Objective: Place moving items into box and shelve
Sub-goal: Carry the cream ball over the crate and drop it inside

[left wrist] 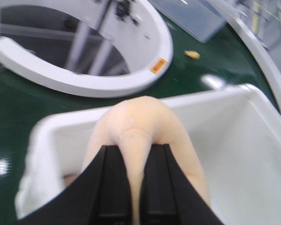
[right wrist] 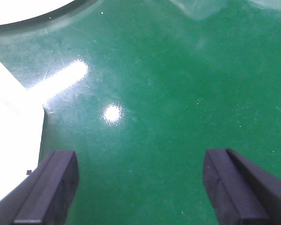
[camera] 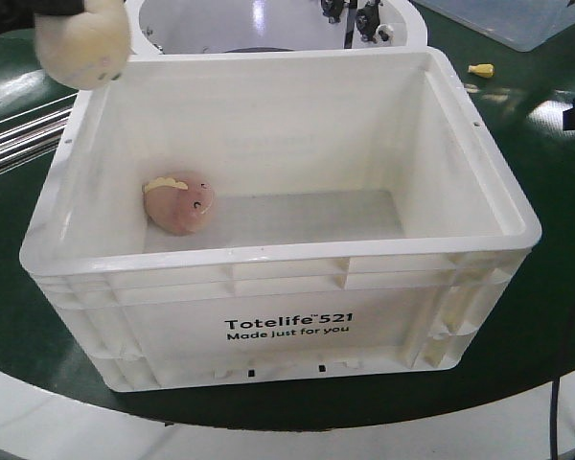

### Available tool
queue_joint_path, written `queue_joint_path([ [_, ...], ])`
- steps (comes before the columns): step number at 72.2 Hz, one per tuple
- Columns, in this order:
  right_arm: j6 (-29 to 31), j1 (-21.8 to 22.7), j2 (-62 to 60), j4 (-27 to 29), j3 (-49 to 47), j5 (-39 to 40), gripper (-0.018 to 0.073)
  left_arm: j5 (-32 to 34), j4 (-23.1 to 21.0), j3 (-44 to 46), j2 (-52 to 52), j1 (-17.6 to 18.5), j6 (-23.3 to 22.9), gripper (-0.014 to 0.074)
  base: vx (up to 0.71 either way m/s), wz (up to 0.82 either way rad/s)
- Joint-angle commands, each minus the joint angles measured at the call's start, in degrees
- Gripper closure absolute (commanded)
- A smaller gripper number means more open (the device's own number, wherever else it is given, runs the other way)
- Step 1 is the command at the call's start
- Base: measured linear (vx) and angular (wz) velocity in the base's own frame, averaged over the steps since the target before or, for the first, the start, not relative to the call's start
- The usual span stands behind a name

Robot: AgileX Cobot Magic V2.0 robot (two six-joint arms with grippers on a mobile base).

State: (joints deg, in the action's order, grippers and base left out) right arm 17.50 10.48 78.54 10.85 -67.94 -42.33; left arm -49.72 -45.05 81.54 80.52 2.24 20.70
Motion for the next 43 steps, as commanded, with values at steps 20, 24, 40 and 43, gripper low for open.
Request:
queue_joint_path([
  [20, 0.97, 0.29, -1.69, 1.08, -1.59, 3.82, -0.0028, -4.32, -3.65, 1.59, 4.49, 11.20, -2.11, 0.0460, 0.00, 0.00],
  [24, 0.97, 0.29, -1.69, 1.75, -1.59, 3.82, -0.0028, -3.80, -3.77, 1.59, 5.23, 11.26, -3.31, 0.0400, 0.00, 0.00],
  [40, 4.60, 0.29, -1.69, 4.82, -1.59, 3.77, -0.0028, -0.34, -3.50, 1.59, 8.71, 11.83, -2.70, 0.0018, 0.00, 0.00],
  [43, 4.99, 0.29, -1.69, 4.82, -1.59, 3.84, -0.0028, 1.10, -3.50, 1.59, 8.73, 11.83, -2.79, -0.0022, 0.00, 0.00],
])
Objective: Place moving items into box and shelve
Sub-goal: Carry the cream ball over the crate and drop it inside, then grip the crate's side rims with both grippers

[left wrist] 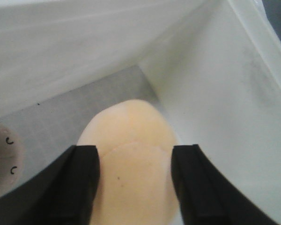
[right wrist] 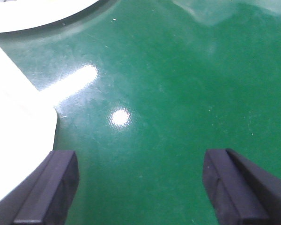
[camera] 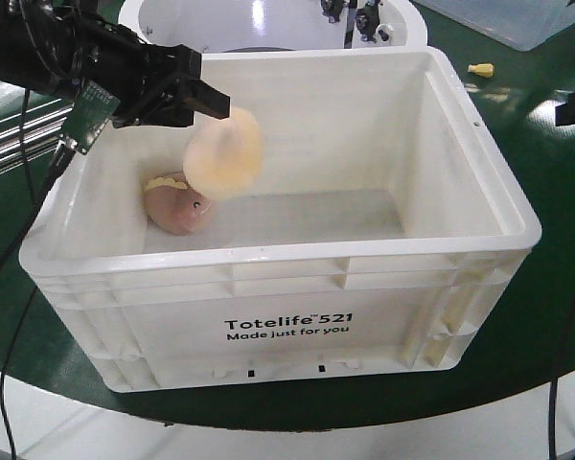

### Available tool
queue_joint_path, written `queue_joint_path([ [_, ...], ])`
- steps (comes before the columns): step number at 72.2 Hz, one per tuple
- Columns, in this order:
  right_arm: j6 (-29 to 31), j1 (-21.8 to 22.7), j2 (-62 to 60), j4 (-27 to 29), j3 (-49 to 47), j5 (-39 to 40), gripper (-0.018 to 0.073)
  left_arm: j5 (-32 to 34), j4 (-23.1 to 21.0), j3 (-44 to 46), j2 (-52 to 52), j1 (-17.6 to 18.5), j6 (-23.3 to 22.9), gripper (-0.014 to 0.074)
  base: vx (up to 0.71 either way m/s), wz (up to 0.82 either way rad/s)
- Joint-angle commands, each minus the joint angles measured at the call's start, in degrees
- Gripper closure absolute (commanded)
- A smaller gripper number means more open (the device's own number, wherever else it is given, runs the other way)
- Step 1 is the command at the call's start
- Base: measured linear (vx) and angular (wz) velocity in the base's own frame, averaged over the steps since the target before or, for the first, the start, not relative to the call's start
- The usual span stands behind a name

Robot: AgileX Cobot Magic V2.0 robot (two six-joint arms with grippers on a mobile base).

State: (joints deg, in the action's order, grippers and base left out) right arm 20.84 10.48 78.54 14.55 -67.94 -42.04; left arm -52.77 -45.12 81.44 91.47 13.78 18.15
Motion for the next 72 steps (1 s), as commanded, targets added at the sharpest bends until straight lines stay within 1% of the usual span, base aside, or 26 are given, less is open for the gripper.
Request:
queue_joint_path([
  [1, 1.65, 0.29, -1.69, 1.12, -1.59, 3.55, -0.0028, 4.63, -3.48, 1.69, -2.23, 0.29, -0.43, -0.0033, 0.00, 0.00],
  [6, 1.62, 0.29, -1.69, 1.32, -1.59, 3.60, -0.0028, 7.44, -3.54, 1.82, -2.44, 0.23, -2.15, -0.0062, 0.00, 0.00],
  [12, 2.07, 0.29, -1.69, 2.71, -1.59, 3.67, -0.0028, 9.72, -3.54, 2.03, -3.37, 0.08, -5.49, -0.0057, 0.00, 0.00],
  [15, 3.21, 0.29, -1.80, 4.11, -1.59, 3.45, -0.0028, 9.99, -3.28, 2.60, -3.95, 0.08, -6.29, -0.0048, 0.00, 0.00],
  [23, 6.96, 0.29, -2.92, 8.34, -1.59, 2.48, -0.0028, 10.16, -2.87, 5.35, -5.59, 0.08, -6.34, -0.0019, 0.00, 0.00],
  [31, 9.47, 0.29, -5.23, 13.15, -1.59, 1.89, -0.0028, 10.18, 0.51, 9.47, -7.13, 0.08, -6.90, 0.0011, 0.00, 0.00],
  [36, 10.36, 0.29, -7.00, 16.58, -1.59, 1.08, -0.0028, 8.93, 5.28, 12.63, -8.19, 0.08, -9.45, 0.0022, 0.00, 0.00],
  [41, 11.73, 0.29, -8.78, 20.49, -1.59, -0.58, -0.0028, 5.65, 11.48, 14.93, -9.05, 0.08, -12.70, 0.0024, 0.00, 0.00],
  [44, 13.03, 0.29, -9.42, 22.50, -1.59, -1.83, -0.0028, 2.01, 18.50, 16.25, -9.59, 0.08, -15.31, 0.0024, 0.00, 0.00],
  [47, 14.33, 0.29, -10.09, 24.27, -1.59, -3.17, -0.0028, -0.70, 23.76, 16.95, -9.96, 0.08, -17.71, 0.0024, 0.00, 0.00],
  [51, 15.49, -0.23, -10.36, 26.09, -1.59, -4.94, -0.0028, -4.41, 30.18, 17.06, -10.26, 0.08, -21.37, 0.0024, 0.00, 0.00],
  [55, 15.55, -1.83, -10.36, 26.40, -1.59, -5.43, -0.0028, -7.83, 34.30, 17.06, -10.25, 0.08, -24.14, 0.0024, 0.00, 0.00],
  [59, 15.55, -4.36, -9.87, 26.05, -1.59, -5.06, -0.0028, -10.61, 37.29, 17.06, -9.97, 0.08, -26.33, 0.0024, 0.00, 0.00],
  [64, 15.06, -7.95, -9.10, 25.19, -1.59, -3.63, -0.0028, -12.41, 38.38, 17.06, -9.46, 0.08, -27.61, 0.0024, 0.00, 0.00],
  [69, 12.85, -10.81, -8.09, 21.71, -1.59, -1.27, -0.0028, -13.03, 38.39, 17.00, -8.42, 0.08, -27.83, 0.0024, 0.00, 0.00],
  [72, 9.83, -12.14, -7.35, 18.54, -1.59, -0.07, -0.0027, -13.75, 38.39, 16.94, -7.90, 0.08, -28.22, 0.0024, 0.00, 0.00],
])
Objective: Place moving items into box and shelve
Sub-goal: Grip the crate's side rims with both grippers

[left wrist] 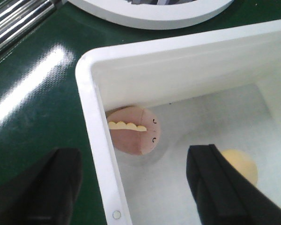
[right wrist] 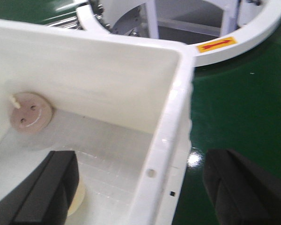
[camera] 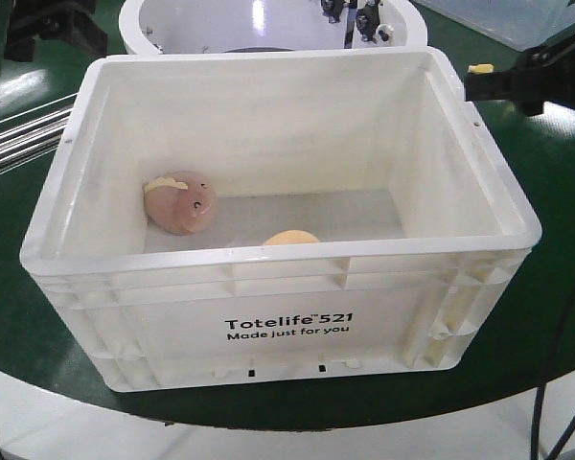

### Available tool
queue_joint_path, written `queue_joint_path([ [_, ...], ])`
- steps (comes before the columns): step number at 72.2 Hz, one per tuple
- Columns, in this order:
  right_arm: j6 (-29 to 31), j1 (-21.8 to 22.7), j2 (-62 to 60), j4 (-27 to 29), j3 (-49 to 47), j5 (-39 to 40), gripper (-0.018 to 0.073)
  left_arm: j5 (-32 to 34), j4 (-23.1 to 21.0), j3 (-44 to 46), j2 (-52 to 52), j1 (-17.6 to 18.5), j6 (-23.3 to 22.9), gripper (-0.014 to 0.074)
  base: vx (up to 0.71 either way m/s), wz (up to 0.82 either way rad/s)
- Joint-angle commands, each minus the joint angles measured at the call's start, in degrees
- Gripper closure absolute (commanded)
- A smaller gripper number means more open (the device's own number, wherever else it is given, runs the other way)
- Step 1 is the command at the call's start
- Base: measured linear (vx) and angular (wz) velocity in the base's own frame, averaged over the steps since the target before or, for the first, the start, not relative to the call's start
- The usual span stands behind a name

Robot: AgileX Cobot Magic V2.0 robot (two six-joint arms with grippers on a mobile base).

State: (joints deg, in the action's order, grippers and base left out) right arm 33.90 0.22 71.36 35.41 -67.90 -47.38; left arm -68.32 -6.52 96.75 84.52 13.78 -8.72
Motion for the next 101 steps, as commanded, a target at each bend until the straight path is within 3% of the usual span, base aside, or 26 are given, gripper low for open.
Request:
queue_joint_path([
  [1, -4.11, -2.25, 0.21, -3.18, -1.63, 5.47, -0.0026, 1.50, -0.22, 1.48, -0.53, 0.08, -1.64, 0.0024, 0.00, 0.00],
  [10, -9.29, -3.72, 2.60, -9.23, -1.63, 5.33, -0.0025, -3.40, -0.15, 1.35, 2.10, 0.08, -2.58, 0.0024, 0.00, 0.00],
  [39, -7.07, -3.72, 7.99, -5.21, -1.63, 5.55, -0.0025, -2.98, -0.14, -9.16, 4.20, 0.08, -2.95, 0.0024, 0.00, 0.00],
  [55, -7.07, -3.72, 9.28, -5.08, -1.63, 2.62, 0.0027, -1.38, -0.19, -10.26, 4.20, 0.08, -3.12, 0.0024, 0.00, 0.00],
  [81, -7.12, -3.72, 11.68, -3.41, -1.63, -0.57, 0.0221, -1.96, -3.32, -10.26, 4.20, 0.08, -3.35, 0.0059, 0.00, 0.00],
  [90, -7.12, -3.72, 11.87, -3.36, -1.63, -0.30, 0.0329, -1.96, -4.69, -10.26, 4.20, 0.08, -3.35, 0.0124, 0.00, 0.00],
  [101, -7.40, -3.72, 11.87, -3.30, -1.63, 0.48, 0.0450, -2.83, -8.79, -10.26, 4.20, 0.08, -3.35, 0.0273, 0.00, 0.00],
])
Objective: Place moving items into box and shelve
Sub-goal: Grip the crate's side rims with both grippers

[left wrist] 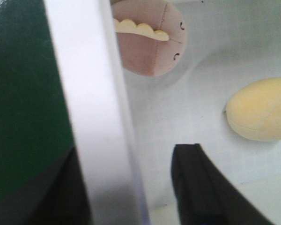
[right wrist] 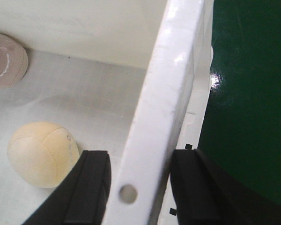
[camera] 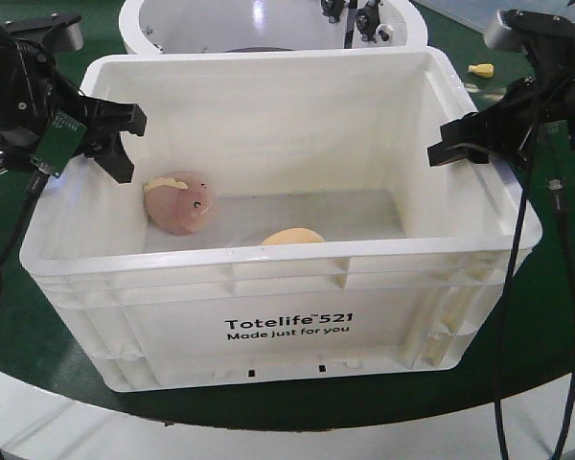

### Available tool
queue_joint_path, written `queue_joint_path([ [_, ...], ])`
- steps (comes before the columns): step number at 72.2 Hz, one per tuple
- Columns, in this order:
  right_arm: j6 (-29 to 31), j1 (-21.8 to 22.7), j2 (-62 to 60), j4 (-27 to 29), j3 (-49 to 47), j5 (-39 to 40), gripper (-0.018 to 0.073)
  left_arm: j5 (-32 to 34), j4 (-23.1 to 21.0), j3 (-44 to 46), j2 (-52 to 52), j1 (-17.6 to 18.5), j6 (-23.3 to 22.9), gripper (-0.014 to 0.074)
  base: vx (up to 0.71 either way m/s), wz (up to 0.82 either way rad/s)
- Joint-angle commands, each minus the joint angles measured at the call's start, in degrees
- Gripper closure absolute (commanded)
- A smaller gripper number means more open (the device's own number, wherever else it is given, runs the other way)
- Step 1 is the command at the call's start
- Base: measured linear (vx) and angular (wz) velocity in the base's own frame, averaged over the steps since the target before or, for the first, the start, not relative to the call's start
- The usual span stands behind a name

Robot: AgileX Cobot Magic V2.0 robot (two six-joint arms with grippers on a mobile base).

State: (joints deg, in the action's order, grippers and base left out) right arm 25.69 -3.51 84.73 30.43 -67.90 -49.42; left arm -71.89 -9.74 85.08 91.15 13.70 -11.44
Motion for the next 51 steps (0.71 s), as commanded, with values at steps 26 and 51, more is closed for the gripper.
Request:
queue_joint_path([
  [26, 0.86, 0.06, -2.30, 1.60, -1.81, 4.30, 0.0571, 2.81, -8.07, 1.48, -2.49, 0.17, -0.57, 0.0605, 0.00, 0.00],
  [51, 0.63, 0.06, -6.69, 1.70, -1.81, 5.94, 0.0568, 1.15, -10.42, 8.88, -2.62, 0.17, 3.93, 0.0601, 0.00, 0.00],
])
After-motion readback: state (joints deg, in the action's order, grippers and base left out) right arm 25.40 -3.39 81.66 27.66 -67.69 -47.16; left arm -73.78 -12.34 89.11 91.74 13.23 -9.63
